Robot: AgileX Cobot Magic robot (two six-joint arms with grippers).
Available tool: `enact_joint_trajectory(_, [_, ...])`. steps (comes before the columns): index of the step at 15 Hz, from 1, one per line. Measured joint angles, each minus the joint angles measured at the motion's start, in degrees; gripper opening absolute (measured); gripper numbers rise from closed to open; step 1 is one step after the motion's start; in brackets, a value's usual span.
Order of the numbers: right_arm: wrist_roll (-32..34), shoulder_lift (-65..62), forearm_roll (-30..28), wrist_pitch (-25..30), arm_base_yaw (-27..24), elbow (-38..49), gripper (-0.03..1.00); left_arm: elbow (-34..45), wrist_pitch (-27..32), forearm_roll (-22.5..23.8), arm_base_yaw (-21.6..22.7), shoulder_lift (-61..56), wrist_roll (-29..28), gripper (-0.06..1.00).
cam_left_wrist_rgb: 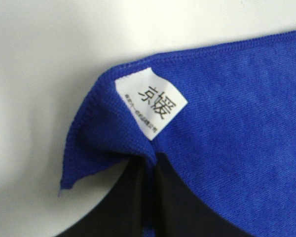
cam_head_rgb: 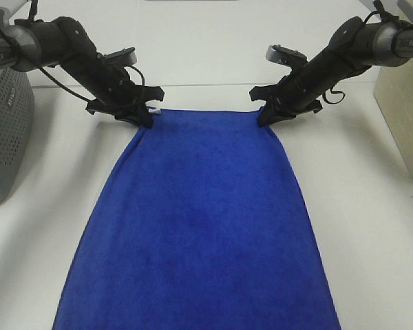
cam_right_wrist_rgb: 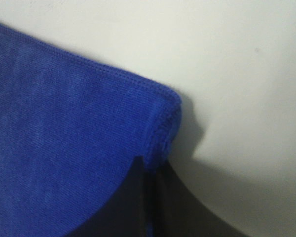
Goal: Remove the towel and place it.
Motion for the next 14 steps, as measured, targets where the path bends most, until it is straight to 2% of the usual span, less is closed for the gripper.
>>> enact_joint_trajectory(2, [-0.9, 0.9, -2.6, -1.5, 0.0, -3.7, 0.01, 0.4, -4.4, 0.5, 0.0, 0.0, 0.3, 0.01])
enact_joint_trajectory(6, [-5.1, 1.1, -2.9, -4.8, 0.0, -9.3, 0.01, 0.5, -13.5, 0.5, 0.0, 0.0, 0.9, 0.01])
enact_joint_trajectory(11, [-8.3, 1.6, -2.9, -10.1, 0.0, -9.9, 0.01, 0.5, -22.9, 0.5, -0.1, 0.0, 3.9, 0.01])
enact_joint_trajectory(14, [-10.0, 2.0, -3.1, -12.8, 0.0, -9.9, 0.01, 0.5, -25.7, 0.5, -0.2, 0.0, 6.2, 0.01])
